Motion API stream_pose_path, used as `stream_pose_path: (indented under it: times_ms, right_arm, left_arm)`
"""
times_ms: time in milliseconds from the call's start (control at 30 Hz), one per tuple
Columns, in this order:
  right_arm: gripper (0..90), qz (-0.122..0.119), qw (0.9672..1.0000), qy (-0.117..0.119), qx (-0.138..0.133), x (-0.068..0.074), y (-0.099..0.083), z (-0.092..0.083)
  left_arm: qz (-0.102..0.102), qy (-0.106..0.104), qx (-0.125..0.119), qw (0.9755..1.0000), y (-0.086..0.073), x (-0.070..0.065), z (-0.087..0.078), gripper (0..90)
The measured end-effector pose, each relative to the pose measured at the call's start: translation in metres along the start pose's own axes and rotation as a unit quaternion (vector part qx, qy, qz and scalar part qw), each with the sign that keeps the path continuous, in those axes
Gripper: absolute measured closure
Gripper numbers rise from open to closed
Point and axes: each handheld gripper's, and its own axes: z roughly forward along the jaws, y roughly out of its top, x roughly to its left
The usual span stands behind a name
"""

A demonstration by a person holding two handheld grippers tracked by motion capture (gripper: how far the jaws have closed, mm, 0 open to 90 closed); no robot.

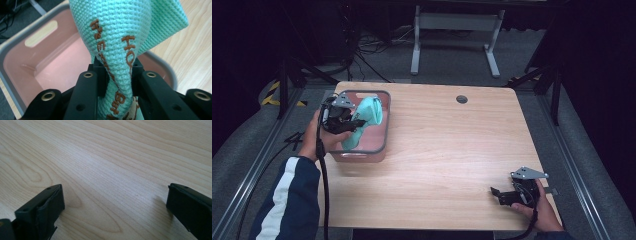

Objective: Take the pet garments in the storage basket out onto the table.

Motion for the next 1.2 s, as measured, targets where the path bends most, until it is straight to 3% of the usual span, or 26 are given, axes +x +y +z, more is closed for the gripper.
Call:
stream_pose_path:
  times_ms: [200,600,933,1200]
  right_arm:
    - [1.8,0.0,1.0,0.0,0.0,0.0,0.0,0.0]
    - [1.8,0.0,1.0,0.0,0.0,0.0,0.0,0.0]
    - [1.8,0.0,1.0,0.0,0.0,0.0,0.0,0.0]
    - [1.9,-0.001,1.0,0.0,-0.001,0.0,0.0,0.0]
  left_arm:
    - [0.014,-0.013,-0.019,0.9996,0.012,-0.012,-0.007,75.5]
    - [0.055,-0.028,-0.025,0.9978,0.035,-0.037,-0.009,75.5]
    - [0.094,-0.049,-0.029,0.994,0.058,-0.061,-0.003,75.5]
    - [0.113,-0.065,-0.025,0.9912,0.069,-0.076,0.007,75.4]
